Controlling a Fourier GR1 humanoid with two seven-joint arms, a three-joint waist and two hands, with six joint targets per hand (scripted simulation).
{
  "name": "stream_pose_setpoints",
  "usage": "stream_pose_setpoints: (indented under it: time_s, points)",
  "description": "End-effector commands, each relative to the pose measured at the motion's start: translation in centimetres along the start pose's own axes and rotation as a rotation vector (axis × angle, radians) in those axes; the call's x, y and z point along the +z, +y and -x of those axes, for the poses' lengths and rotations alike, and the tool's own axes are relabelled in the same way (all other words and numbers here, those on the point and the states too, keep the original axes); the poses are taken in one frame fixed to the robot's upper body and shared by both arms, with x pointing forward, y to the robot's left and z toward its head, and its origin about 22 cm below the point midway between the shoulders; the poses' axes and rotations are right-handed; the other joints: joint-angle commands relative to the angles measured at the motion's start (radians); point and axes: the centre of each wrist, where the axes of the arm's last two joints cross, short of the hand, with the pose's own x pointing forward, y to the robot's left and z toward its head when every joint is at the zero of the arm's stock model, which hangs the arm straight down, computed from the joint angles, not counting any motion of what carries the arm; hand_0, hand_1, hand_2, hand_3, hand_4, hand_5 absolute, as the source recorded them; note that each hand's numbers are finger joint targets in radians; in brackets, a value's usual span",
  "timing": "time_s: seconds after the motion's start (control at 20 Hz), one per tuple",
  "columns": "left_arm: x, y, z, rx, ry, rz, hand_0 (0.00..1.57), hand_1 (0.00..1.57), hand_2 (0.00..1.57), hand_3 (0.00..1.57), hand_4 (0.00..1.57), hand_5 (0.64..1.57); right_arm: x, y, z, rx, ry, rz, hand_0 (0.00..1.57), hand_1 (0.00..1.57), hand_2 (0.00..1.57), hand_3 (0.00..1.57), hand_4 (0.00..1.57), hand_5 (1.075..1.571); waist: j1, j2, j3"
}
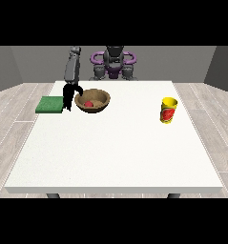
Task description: Pick the cup and pour the ball into the bowl, then pick the bowl and place it on the pad
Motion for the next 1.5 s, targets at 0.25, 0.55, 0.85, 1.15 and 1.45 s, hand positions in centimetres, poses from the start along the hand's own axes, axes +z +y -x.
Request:
stream_pose_setpoints:
  time_s: [0.25, 0.55, 0.85, 1.15, 1.45]
  points:
    - [1.4, 1.4, -1.9, 0.003, -0.045, -0.005, 0.0, 0.0, 0.0, 0.0, 1.02, 1.54, -1.3, -0.4, 0.1, 0.008, -0.048, 0.007, 0.0, 0.0, 0.0, 0.0, 0.45, 1.546, 0.0, 0.066, 0.0003]
    - [1.0, 2.4, -4.6, -0.007, -0.102, -0.022, 0.0, 0.0, 0.0, 0.0, 1.02, 1.537, -3.0, 3.5, -0.8, -0.001, -0.082, -0.052, 0.0, 0.0, 0.0, 0.0, 0.46, 1.55, 0.008, 0.095, 0.0003]
    - [2.2, 3.8, -3.7, -0.012, -0.124, -0.025, 0.0, 0.0, 0.0, 0.0, 1.02, 1.535, 0.3, 0.7, 2.7, 0.064, 0.077, 0.17, 0.88, 0.88, 0.58, 0.0, 0.61, 1.514, 0.007, 0.132, 0.0001]
    - [2.1, 4.1, -4.4, 0.015, -0.124, 0.007, 0.0, 0.0, 0.0, 0.0, 1.07, 1.523, 0.5, -3.9, 0.9, 0.281, 0.113, 0.253, 1.57, 1.57, 1.57, 1.57, 0.9, 1.495, 0.041, 0.134, -0.002]
    - [2.2, 4.6, -3.1, 0.015, -0.113, -0.019, 0.0, 0.0, 0.0, 0.0, 1.17, 1.531, -1.8, -3.2, -2.7, 0.383, 0.067, 0.281, 1.57, 1.57, 1.57, 1.24, 1.0, 1.546, 0.028, 0.105, -0.0048]
